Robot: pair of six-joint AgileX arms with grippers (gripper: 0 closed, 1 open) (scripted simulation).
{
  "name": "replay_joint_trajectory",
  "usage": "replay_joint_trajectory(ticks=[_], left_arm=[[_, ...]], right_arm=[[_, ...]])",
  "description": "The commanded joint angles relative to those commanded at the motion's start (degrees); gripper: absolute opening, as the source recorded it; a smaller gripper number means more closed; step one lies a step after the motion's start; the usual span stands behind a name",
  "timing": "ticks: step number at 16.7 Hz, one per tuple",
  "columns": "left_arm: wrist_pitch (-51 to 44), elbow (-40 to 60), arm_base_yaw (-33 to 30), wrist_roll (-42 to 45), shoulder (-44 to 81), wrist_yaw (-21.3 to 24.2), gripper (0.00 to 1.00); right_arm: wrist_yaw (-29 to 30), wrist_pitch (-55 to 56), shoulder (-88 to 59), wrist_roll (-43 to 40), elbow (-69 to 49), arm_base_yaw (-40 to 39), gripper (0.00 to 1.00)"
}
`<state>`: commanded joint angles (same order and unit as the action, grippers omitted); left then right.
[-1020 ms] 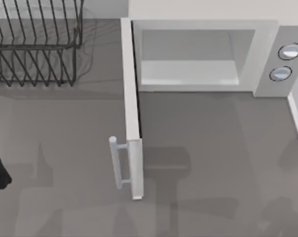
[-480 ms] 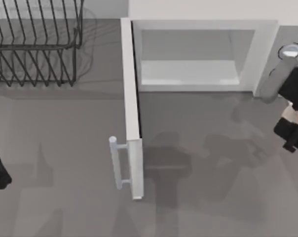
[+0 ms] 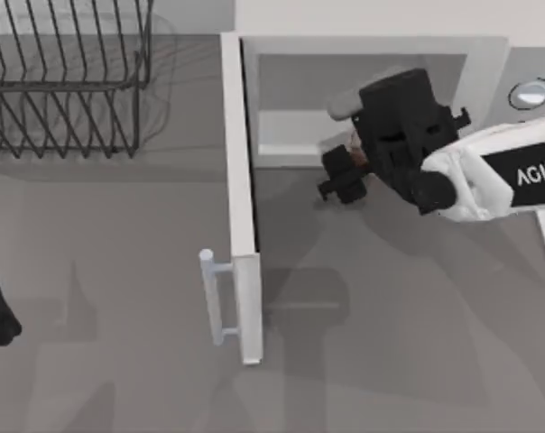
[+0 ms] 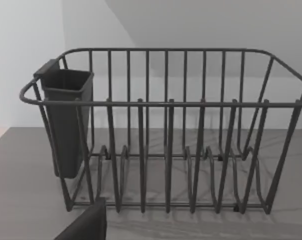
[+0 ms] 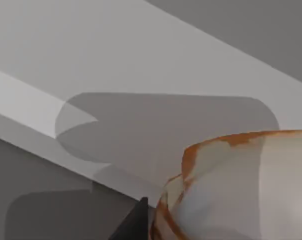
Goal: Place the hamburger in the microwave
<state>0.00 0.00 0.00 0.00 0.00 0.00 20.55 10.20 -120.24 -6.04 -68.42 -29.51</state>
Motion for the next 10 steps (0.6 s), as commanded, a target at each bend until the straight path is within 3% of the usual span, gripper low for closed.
replay_joint_trajectory(ticks=[5,10], left_arm=[[0.0,0.0,0.0,0.0,0.0,0.0,1.0],[0.0,0.0,0.0,0.0,0.0,0.0,1.0]], right_arm=[[8.35,19.7,-8.7,15.14,-2.53,-2.65,0.0],[11.26,24.5,-10.43,19.5,-3.61,-2.76,0.0]])
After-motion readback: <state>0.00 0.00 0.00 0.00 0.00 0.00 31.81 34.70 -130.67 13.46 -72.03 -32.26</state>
